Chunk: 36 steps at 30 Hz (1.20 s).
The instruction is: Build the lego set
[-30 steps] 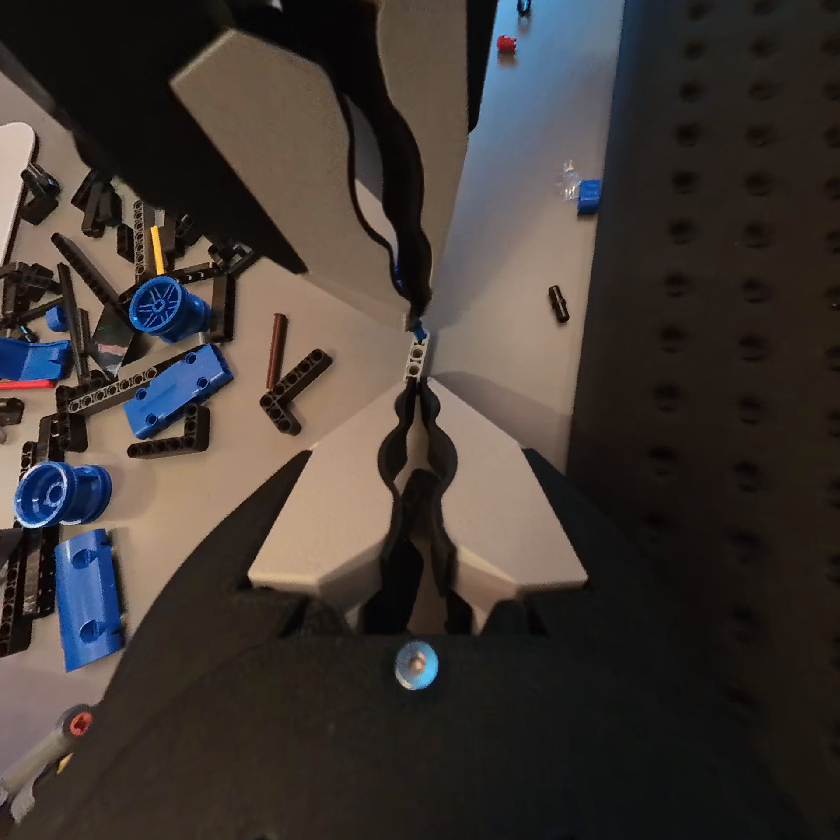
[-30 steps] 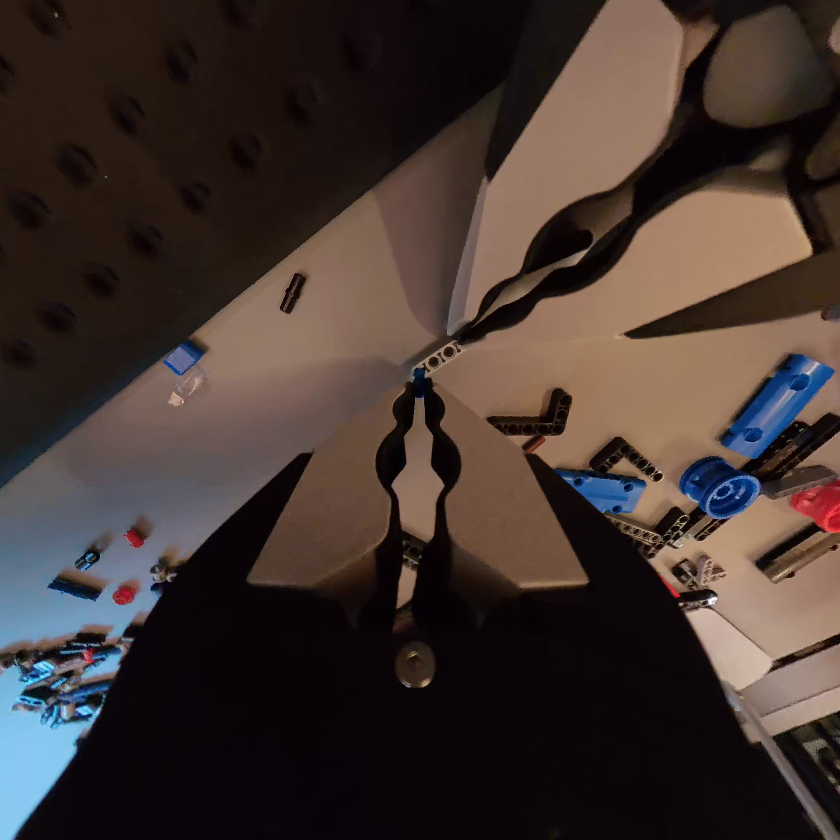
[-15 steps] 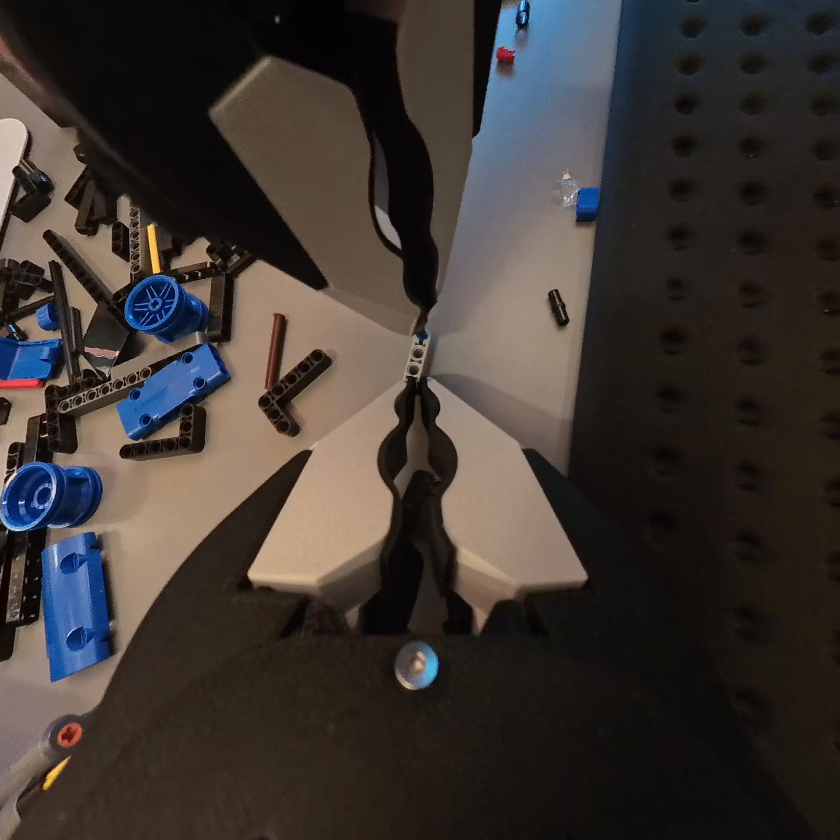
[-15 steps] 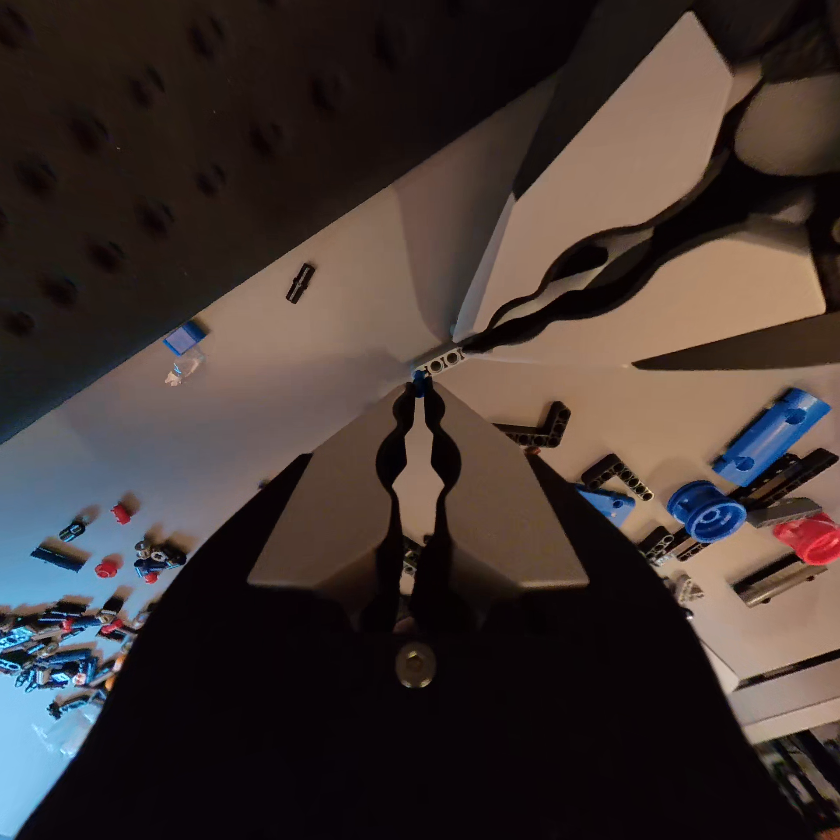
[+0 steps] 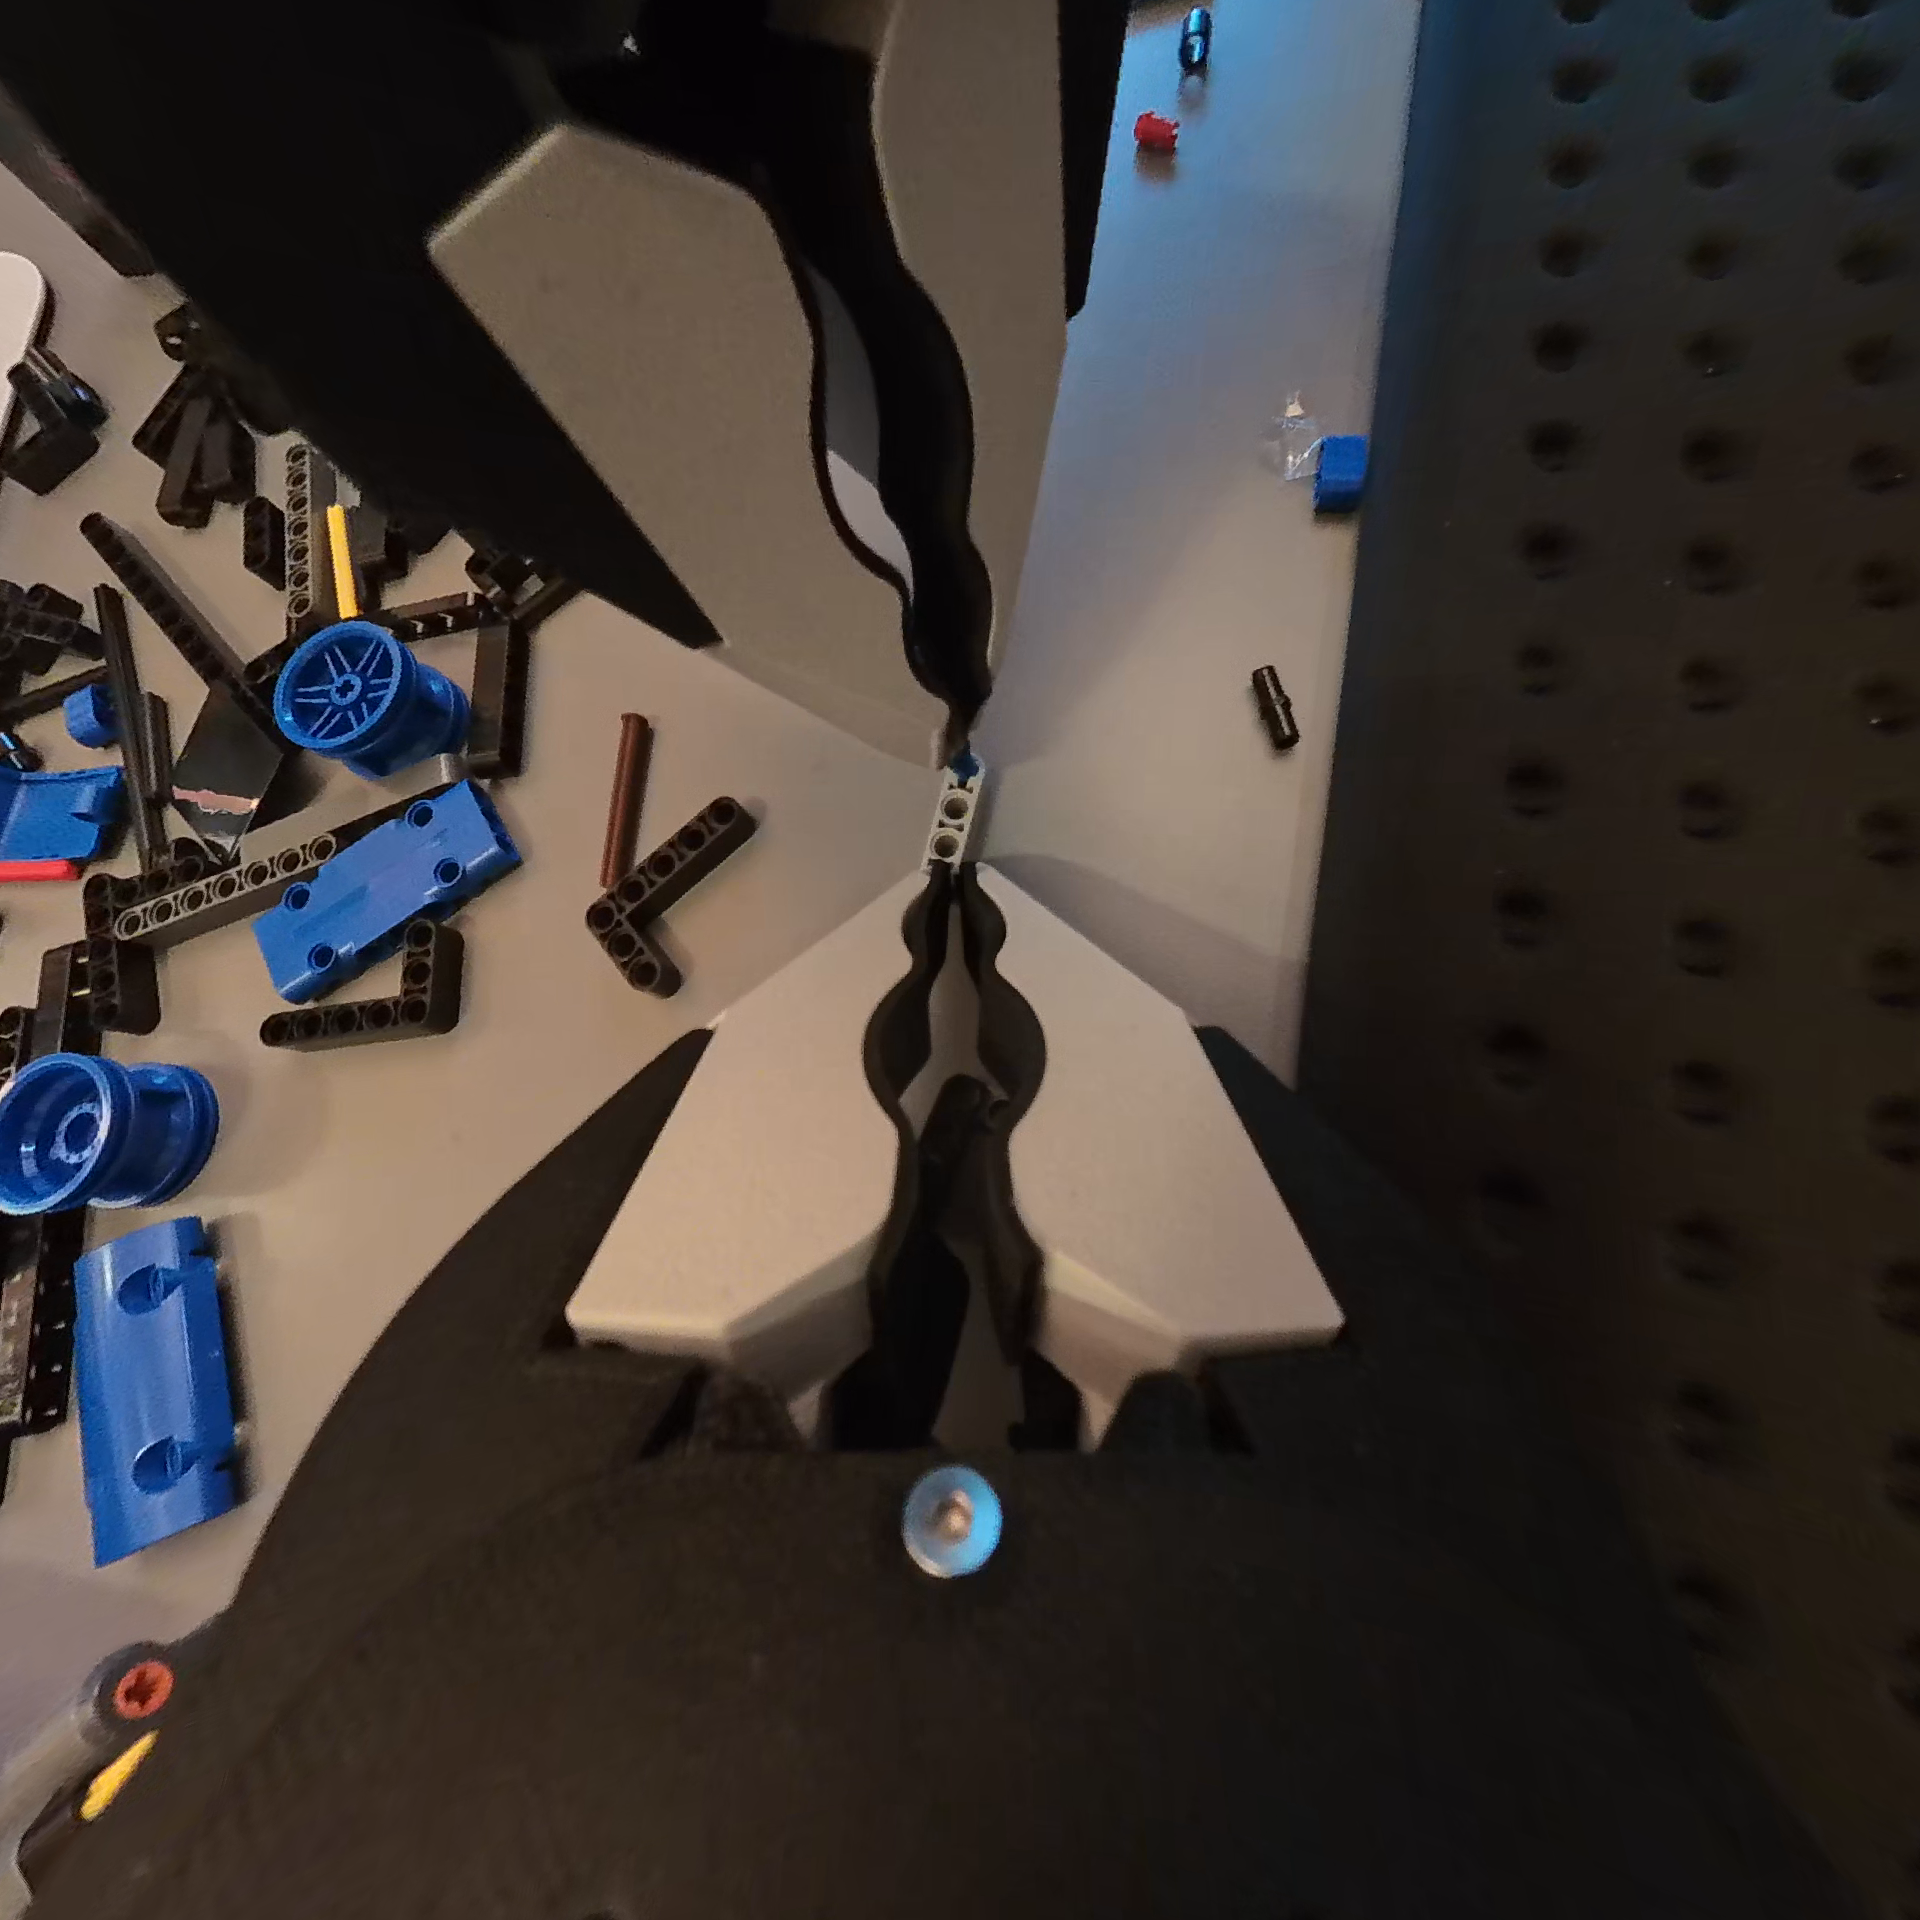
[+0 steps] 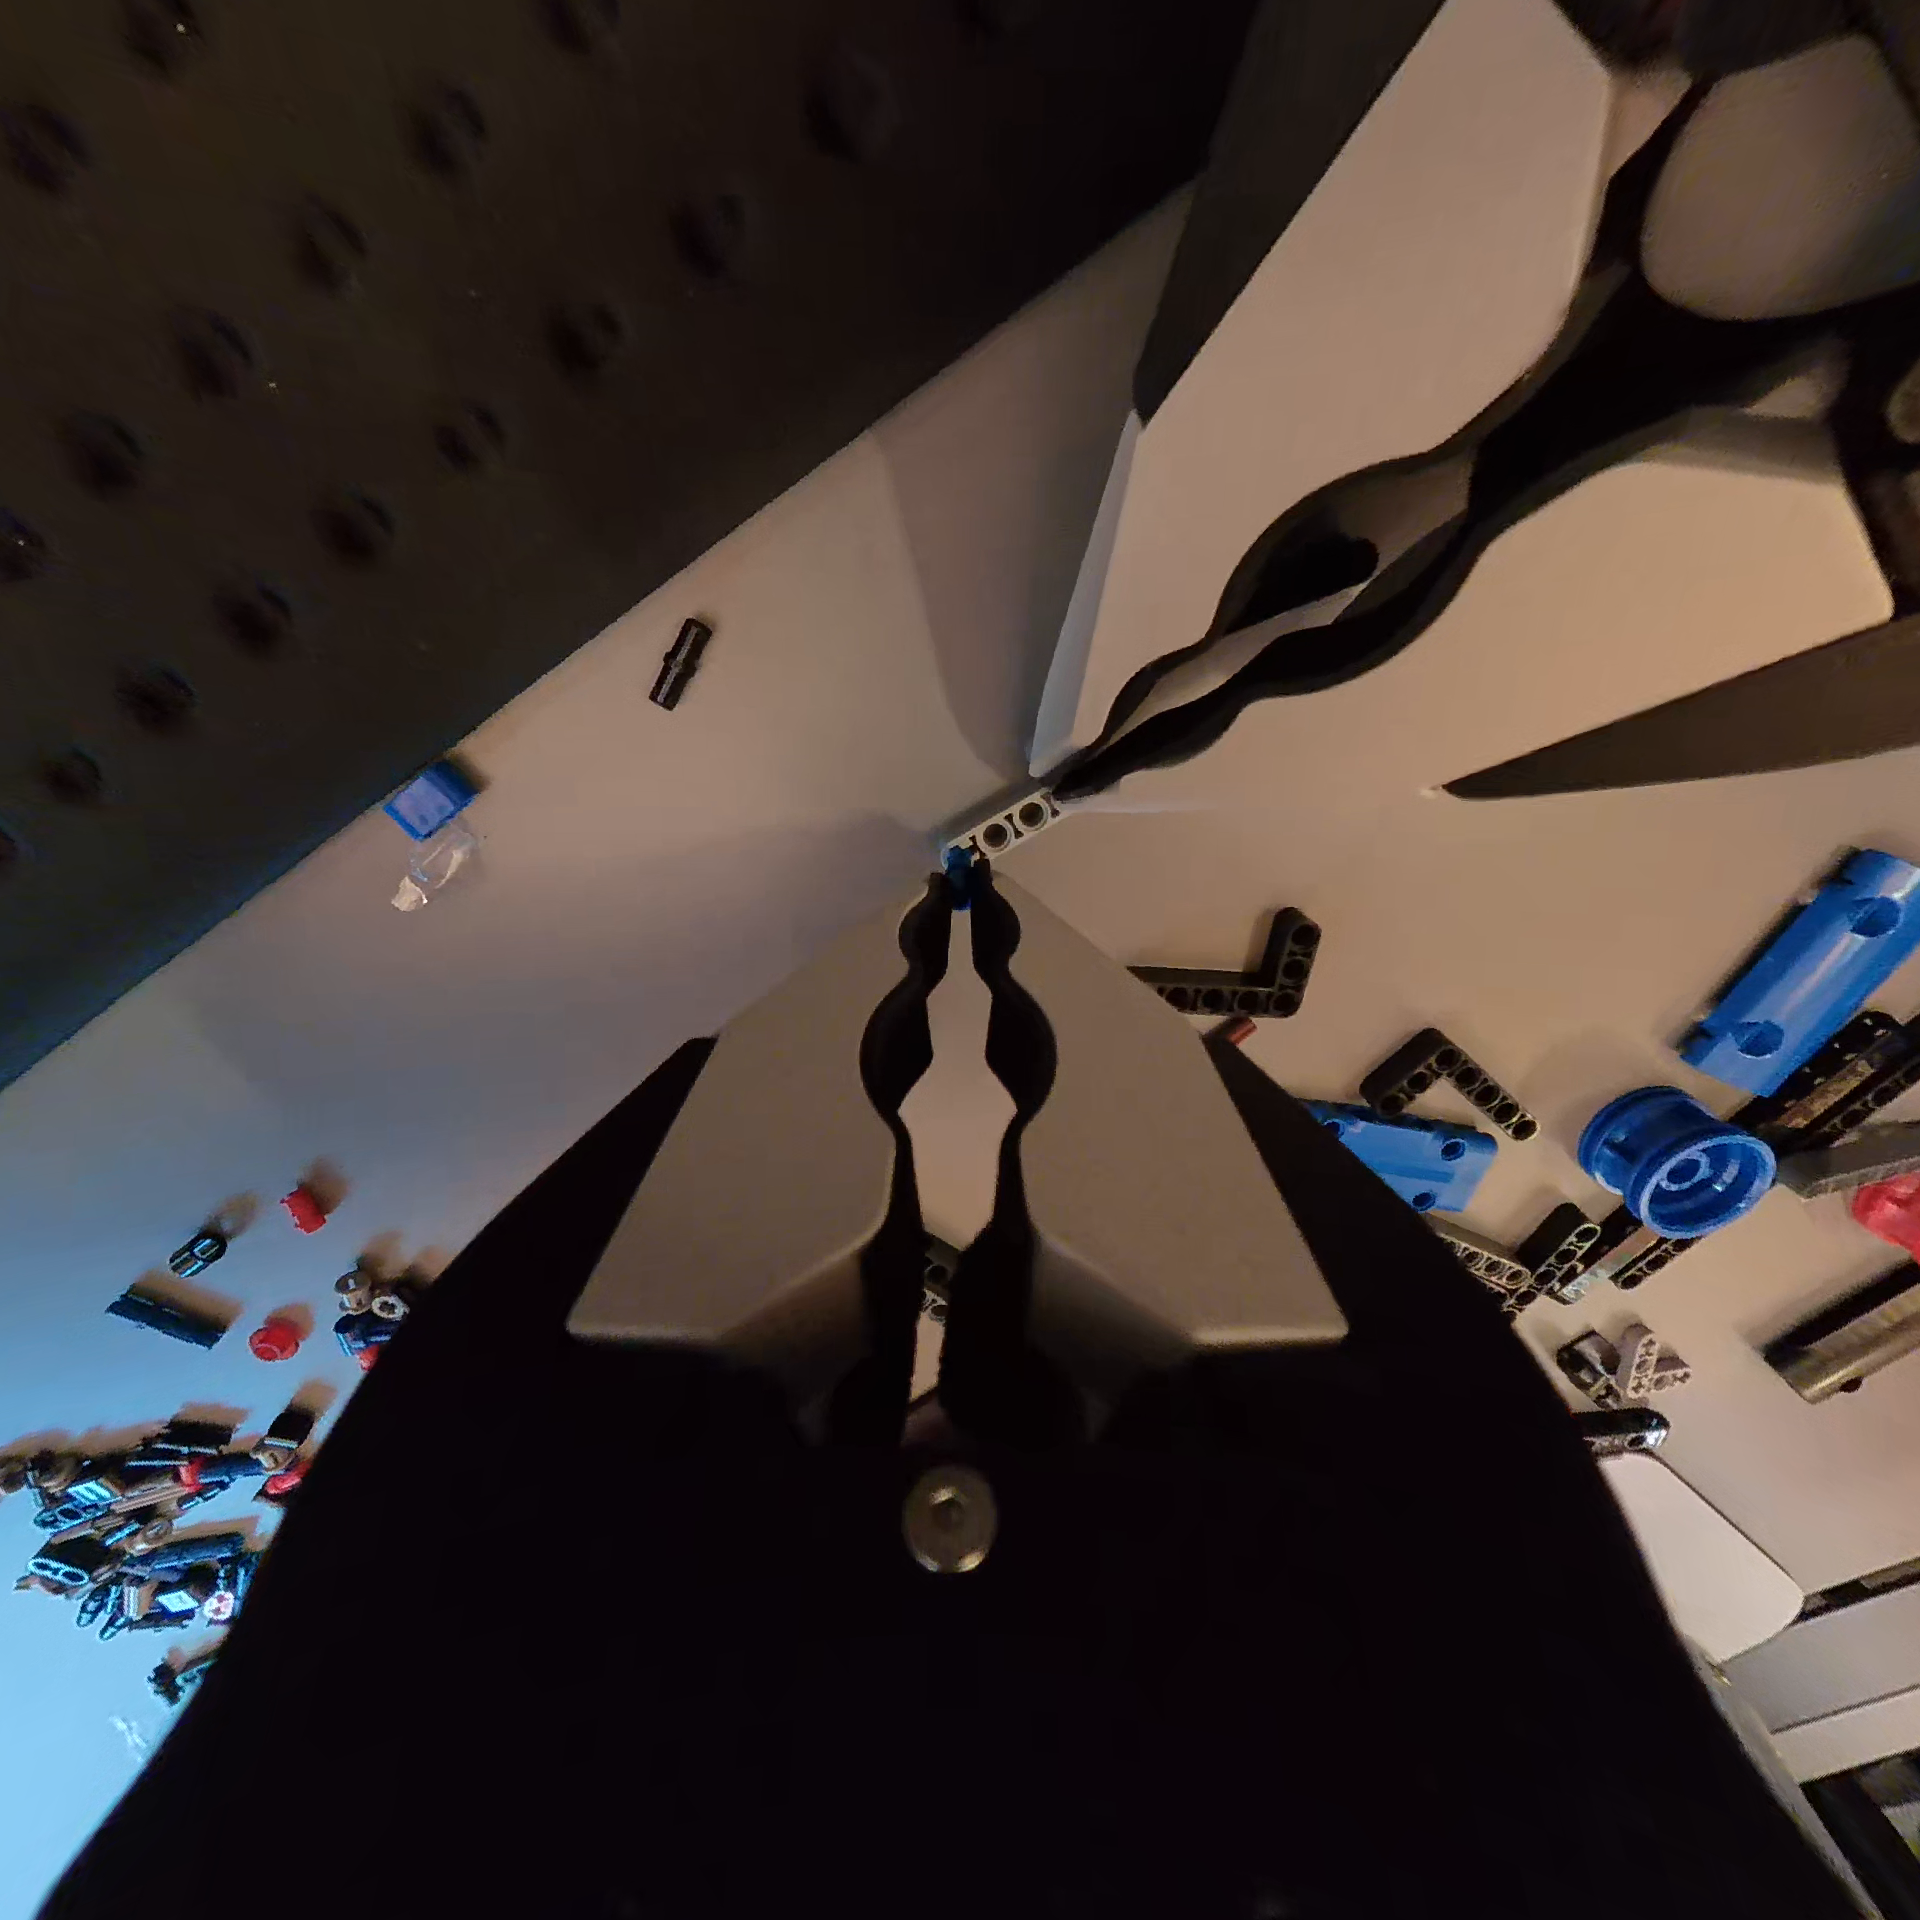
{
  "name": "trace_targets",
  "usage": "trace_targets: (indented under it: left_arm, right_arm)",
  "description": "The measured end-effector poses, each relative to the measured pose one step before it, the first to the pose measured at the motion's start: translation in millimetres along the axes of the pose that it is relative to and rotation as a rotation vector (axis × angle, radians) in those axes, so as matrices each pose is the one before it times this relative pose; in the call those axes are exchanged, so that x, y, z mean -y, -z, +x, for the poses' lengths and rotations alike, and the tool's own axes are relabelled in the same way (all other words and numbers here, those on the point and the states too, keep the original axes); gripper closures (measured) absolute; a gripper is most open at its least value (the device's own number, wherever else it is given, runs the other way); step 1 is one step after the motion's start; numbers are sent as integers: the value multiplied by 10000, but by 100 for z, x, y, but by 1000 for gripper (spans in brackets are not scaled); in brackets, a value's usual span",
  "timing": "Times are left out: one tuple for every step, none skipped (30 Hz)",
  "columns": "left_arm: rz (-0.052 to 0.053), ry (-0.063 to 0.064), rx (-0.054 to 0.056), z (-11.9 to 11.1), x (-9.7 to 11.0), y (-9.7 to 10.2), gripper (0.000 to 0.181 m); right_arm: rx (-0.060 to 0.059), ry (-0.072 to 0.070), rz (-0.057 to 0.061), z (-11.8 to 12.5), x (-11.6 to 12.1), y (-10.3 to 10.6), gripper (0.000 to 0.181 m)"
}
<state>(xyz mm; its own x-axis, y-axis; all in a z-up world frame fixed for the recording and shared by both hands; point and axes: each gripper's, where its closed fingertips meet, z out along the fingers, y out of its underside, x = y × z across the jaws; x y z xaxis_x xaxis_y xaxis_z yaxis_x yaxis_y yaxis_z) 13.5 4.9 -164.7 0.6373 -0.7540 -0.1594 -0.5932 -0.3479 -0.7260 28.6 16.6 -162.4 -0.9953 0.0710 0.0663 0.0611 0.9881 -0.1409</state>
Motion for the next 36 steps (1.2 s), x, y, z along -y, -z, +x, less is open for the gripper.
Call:
trace_targets:
  left_arm:
    - [1,2,-5,27,17,2,181]
    - [3,11,-12,-17,-6,13,181]
    - [11,16,-17,29,14,-37,181]
    - [11,21,-21,108,22,0,181]
    - [11,27,-25,-8,-9,6,181]
    - [14,32,-23,-5,-3,-14,181]
    - [15,25,-15,-2,5,-1,181]
    - [4,-2,-3,-4,0,2,181]
    - [3,9,-9,-1,-4,3,181]
    - [6,15,-18,7,11,2,181]
    - [7,17,-20,-2,1,11,181]
    - [9,18,-24,38,23,-5,181]
    - [8,22,-19,1,-3,-13,181]
    - [3,10,-7,-10,-7,-10,181]
    - [7,14,-9,-12,-1,0,181]
    - [8,28,-23,8,12,1,181]
    - [7,37,-28,-25,-16,-8,181]
    - [4,21,-21,3,-10,7,181]
    - [0,-1,-5,-7,1,-18,181]
    - [9,-5,1,2,9,-1,181]
    - [14,14,-13,-5,0,6,181]
    - [11,23,-29,3,-2,2,181]
    - [3,5,-22,7,-9,8,181]
    - [-4,-3,-16,10,14,10,181]
    - [4,17,-10,4,7,-8,181]
    - [5,10,0,-6,-7,-34,181]
    - [2,7,3,0,2,-1,181]
    - [2,7,-5,3,13,0,181]
    - [7,18,-21,-7,6,7,181]
    - [13,26,-29,-23,-10,-5,181]
    - [5,10,-32,41,-16,52,181]
    - [6,10,-20,-7,3,-4,181]
    - [6,40,-22,-11,-1,-4,181]
    - [28,26,-30,15,3,1,181]
    - [-6,-5,0,-18,-9,-13,181]
    - [-4,-24,13,7,0,2,181]
  right_arm:
    - [0,15,-57,11,14,-14,179]
    - [17,5,-49,3,-12,-15,179]
    - [30,-2,-21,-6,2,8,179]
    - [24,-7,-18,-1,-5,-12,179]
    - [11,-16,-14,-19,-13,-22,179]
    - [4,-46,3,-8,-14,-12,179]
    - [5,-38,20,9,1,-13,179]
    - [3,-25,-9,6,8,-8,179]
    - [-26,37,-67,2,-4,-11,179]
    - [-27,64,-91,8,11,2,179]
    - [-8,62,-88,-6,-23,5,179]
    - [11,61,-72,0,-17,-6,179]
    - [11,41,-57,6,-4,-7,179]
    - [-10,38,-57,15,-3,5,179]
    - [-26,64,-88,21,-1,-4,179]
    - [-80,126,-150,5,-4,-4,179]
    - [-60,68,-118,21,-2,3,179]
    - [-25,23,-25,-1,-17,-9,179]
    - [-32,19,-11,7,-7,2,179]
    - [-30,46,-64,-4,7,-22,179]
    - [-22,72,-123,0,5,-12,179]
    - [34,22,-97,13,-6,22,179]
    - [89,-8,9,10,-7,-8,179]
    - [128,-71,92,-3,-8,-19,179]
    - [112,-73,101,9,6,-10,179]
    - [62,-36,76,-17,20,-15,179]
    - [49,-62,69,2,2,-20,179]
    - [73,-96,109,-11,12,-16,179]
    - [102,-132,140,-3,1,-12,179]
    - [54,-53,80,-6,11,-11,179]
    - [55,-52,28,-1,6,-19,179]
    - [65,-61,39,20,-15,-13,179]
    - [65,-41,58,-15,11,-4,179]
    - [43,-10,-10,2,-1,-14,178]
    - [-7,55,-91,19,-4,-8,179]
    - [-26,55,-108,24,-1,-16,179]
